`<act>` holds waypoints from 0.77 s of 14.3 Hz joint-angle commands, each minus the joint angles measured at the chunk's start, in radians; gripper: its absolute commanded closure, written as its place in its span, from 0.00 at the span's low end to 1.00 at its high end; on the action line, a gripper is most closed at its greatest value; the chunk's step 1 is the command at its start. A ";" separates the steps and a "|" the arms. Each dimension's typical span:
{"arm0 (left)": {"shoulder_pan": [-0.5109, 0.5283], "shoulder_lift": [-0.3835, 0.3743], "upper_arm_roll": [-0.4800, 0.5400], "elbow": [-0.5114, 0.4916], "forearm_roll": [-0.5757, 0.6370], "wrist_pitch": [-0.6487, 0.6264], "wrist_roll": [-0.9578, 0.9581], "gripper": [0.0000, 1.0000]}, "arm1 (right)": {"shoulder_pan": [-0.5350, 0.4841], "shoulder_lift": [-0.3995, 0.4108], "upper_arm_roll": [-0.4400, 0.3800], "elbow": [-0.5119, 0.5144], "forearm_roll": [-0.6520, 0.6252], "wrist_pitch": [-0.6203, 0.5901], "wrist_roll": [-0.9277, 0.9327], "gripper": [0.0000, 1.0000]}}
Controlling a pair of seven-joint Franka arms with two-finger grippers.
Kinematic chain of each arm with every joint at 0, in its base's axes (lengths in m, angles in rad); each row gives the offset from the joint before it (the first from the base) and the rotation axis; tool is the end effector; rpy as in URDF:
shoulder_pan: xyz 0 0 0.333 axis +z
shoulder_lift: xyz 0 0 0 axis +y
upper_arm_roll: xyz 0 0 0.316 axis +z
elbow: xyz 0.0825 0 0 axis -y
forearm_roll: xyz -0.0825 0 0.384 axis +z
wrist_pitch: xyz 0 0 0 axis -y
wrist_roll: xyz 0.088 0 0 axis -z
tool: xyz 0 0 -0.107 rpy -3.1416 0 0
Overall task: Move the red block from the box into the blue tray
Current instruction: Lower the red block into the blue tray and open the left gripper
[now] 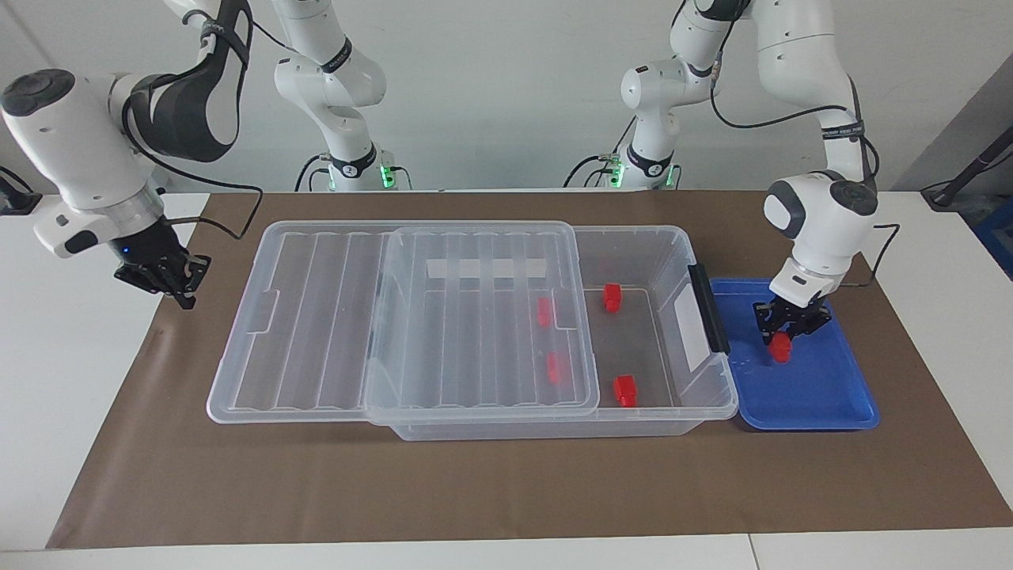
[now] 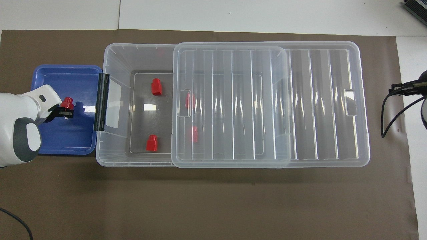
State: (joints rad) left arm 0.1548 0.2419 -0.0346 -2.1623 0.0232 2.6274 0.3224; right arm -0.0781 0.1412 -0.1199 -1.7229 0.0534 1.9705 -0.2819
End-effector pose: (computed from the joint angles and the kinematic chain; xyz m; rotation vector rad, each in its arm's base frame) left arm 0.5804 0.0699 0.3065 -3.0508 0.3357 -0.3340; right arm 0.6057 -0.1143 0.5058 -3.1279 -0.1062 -0.1760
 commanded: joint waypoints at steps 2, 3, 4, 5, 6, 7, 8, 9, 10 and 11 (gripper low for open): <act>0.012 0.031 -0.007 -0.051 -0.012 0.120 -0.002 1.00 | -0.012 0.037 0.006 -0.003 0.072 0.014 -0.077 1.00; 0.012 0.031 -0.007 -0.050 -0.012 0.117 -0.002 0.91 | -0.008 0.041 0.006 -0.004 0.074 0.019 -0.077 1.00; 0.014 0.030 -0.007 -0.050 -0.012 0.117 0.000 0.67 | -0.006 0.044 0.006 -0.007 0.072 0.033 -0.077 1.00; 0.014 0.031 -0.007 -0.050 -0.012 0.115 0.001 0.35 | -0.006 0.046 0.008 -0.014 0.072 0.039 -0.077 1.00; 0.014 0.031 -0.007 -0.047 -0.012 0.114 0.001 0.00 | -0.005 0.046 0.008 -0.020 0.074 0.051 -0.077 1.00; 0.012 0.031 -0.007 -0.045 -0.012 0.112 0.001 0.00 | -0.005 0.047 0.009 -0.024 0.072 0.059 -0.079 1.00; 0.012 0.031 -0.007 -0.042 -0.012 0.111 0.001 0.00 | -0.005 0.047 0.011 -0.024 0.074 0.064 -0.077 1.00; 0.012 0.031 -0.007 -0.041 -0.012 0.106 0.001 0.00 | -0.003 0.049 0.012 -0.024 0.074 0.067 -0.077 1.00; 0.012 0.030 -0.007 -0.034 -0.012 0.097 0.003 0.00 | -0.002 0.049 0.012 -0.024 0.082 0.071 -0.076 1.00; 0.012 0.021 -0.007 -0.015 -0.012 0.059 -0.005 0.00 | -0.002 0.050 0.012 -0.024 0.088 0.071 -0.074 1.00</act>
State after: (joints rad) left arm 0.1612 0.2659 -0.0349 -2.1870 0.0219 2.7076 0.3220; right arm -0.0723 0.1923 -0.1144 -1.7328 0.1041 2.0139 -0.3277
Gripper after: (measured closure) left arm 0.022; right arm 0.991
